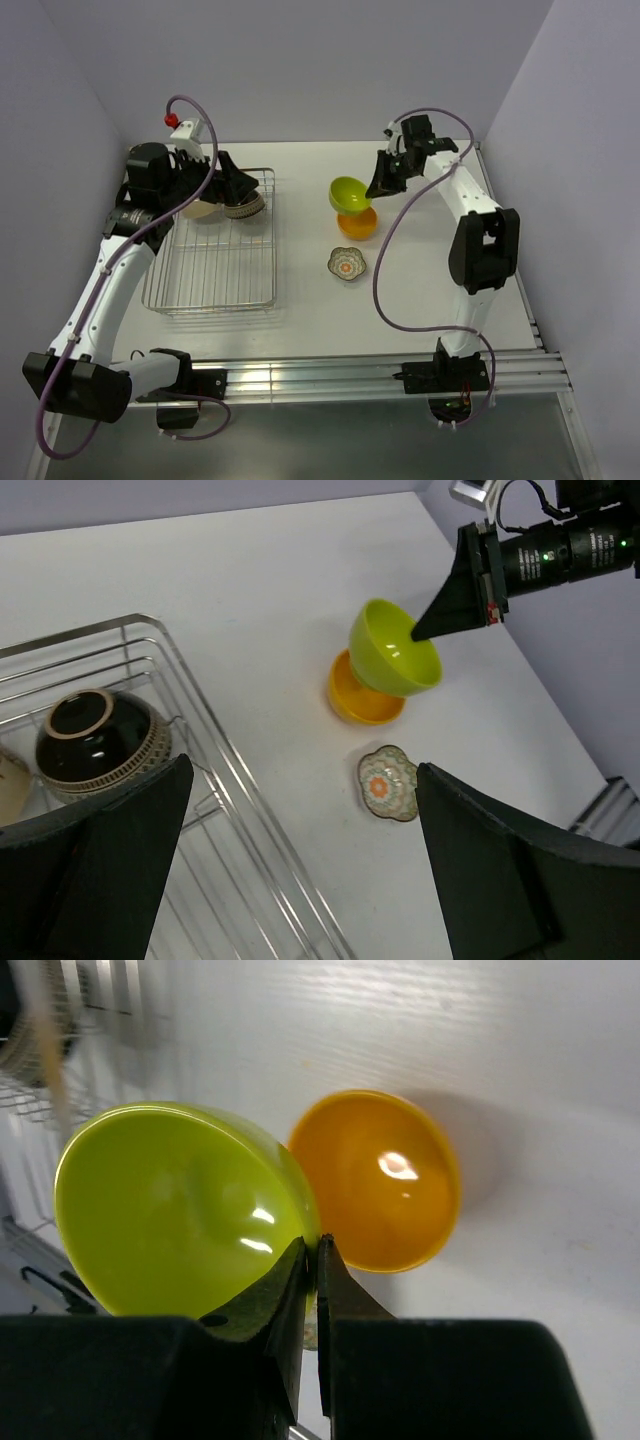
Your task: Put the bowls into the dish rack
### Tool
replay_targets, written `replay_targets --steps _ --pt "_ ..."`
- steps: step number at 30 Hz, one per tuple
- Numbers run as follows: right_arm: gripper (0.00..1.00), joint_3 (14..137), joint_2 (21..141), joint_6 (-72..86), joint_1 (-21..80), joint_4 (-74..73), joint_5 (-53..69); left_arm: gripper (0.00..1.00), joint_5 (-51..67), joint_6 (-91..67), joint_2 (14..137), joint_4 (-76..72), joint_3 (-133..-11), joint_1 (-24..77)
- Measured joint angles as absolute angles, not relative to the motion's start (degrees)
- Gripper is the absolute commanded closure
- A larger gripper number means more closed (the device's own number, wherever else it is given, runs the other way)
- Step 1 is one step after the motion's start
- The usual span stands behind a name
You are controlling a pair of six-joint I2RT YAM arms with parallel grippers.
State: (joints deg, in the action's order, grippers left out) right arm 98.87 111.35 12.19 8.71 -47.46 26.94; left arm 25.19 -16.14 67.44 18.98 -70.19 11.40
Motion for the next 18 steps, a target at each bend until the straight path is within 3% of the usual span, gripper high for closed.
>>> replay_targets --steps 11,18 --pt "1.00 95.83 97.78 20.21 8.67 -32.91 39.55 0.01 40.01 -35.92 68.45 12.34 -71.31 11.40" --pt "1.00 95.74 95.57 22.26 11.86 -29.15 39.33 0.01 44.56 -48.29 69.91 1.67 -67.24 13.19"
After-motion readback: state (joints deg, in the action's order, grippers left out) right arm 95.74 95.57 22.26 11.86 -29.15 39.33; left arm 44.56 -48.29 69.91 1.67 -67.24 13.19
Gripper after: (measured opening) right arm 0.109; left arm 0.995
